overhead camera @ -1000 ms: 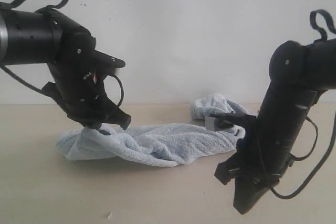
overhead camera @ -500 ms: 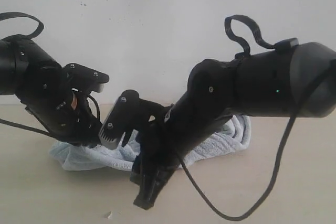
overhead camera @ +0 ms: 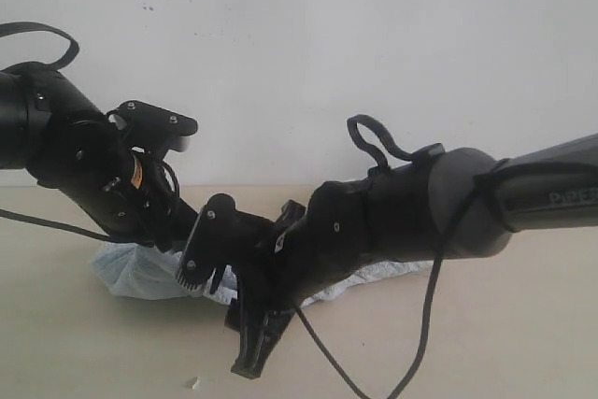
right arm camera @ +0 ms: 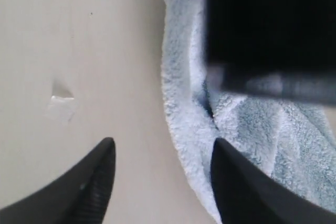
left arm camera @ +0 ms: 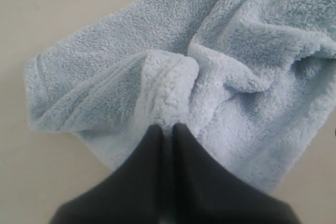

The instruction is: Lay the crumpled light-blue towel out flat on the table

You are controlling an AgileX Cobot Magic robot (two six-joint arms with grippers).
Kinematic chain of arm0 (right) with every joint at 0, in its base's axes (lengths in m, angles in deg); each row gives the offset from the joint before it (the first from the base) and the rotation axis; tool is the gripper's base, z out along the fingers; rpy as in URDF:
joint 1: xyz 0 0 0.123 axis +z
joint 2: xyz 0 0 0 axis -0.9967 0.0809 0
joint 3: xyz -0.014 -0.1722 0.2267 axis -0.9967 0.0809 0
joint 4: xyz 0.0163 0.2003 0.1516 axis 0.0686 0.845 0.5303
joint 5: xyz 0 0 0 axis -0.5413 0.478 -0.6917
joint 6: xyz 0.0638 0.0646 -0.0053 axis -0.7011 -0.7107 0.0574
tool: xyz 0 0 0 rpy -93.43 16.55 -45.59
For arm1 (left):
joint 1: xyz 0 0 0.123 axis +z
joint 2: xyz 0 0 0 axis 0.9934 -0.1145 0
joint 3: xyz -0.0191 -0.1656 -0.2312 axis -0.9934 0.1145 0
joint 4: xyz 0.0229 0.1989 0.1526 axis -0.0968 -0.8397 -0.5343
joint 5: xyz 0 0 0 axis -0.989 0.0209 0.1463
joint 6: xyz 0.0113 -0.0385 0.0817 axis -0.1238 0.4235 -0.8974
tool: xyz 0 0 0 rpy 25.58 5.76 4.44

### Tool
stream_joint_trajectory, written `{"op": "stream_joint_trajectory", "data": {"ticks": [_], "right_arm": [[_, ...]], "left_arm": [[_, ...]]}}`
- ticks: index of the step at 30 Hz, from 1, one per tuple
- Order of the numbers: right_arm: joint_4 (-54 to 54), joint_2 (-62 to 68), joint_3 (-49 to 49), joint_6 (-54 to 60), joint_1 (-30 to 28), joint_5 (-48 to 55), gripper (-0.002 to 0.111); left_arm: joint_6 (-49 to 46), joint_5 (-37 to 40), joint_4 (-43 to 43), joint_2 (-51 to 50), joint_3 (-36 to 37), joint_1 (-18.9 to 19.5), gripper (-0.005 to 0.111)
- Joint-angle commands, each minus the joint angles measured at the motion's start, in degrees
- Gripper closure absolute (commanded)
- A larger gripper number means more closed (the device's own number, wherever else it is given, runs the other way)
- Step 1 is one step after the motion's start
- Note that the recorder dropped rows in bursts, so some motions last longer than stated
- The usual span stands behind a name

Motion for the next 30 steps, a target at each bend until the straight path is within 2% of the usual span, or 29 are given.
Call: {"op": "stream_joint_trajectory", "data": {"ticks": [1,8,14,18,24,26,27,28,30], "right_arm": [[-0.2,1.29,-0.11,0.47,0.04,-2.63,0.048],[0.28,4.79,-0.11,0.47,0.04,-9.33,0.048],[0.28,5.97,-0.11,0.47,0.04,-14.57,0.048],[0.28,7.03,-0.11,0.47,0.04,-17.11,0.048],[0.28,8.8,-0.11,0.47,0.04,-19.02,0.048],[0.39,9.36,-0.11,0.47,0.04,-18.88,0.055],[0.98,9.36,-0.11,-0.13,0.04,-18.43,0.063],[1.9,9.36,-0.11,-0.53,0.04,-18.43,0.071],[4.39,9.25,-0.11,-0.98,0.04,-18.97,0.099]], "left_arm": [[5.84,-0.76,-3.91,0.84,0.14,0.11,0.103],[10.37,-1.65,-3.69,-0.39,0.14,1.56,0.103],[9.07,-2.06,-2.56,-2.64,0.14,2.94,0.103],[9.07,-4.93,-2.74,-3.27,0.14,3.38,0.103],[11.93,-8.32,-2.62,-3.92,0.14,6.11,0.103],[11.99,-8.64,-2.15,-4.1,0.14,7.32,0.103],[11.99,-8.74,-2.15,-4.25,0.14,7.62,0.103],[11.99,-8.74,-2.15,-4.26,0.14,8.22,0.103],[11.99,-8.74,-2.15,-4.26,0.14,8.99,0.103]]}}
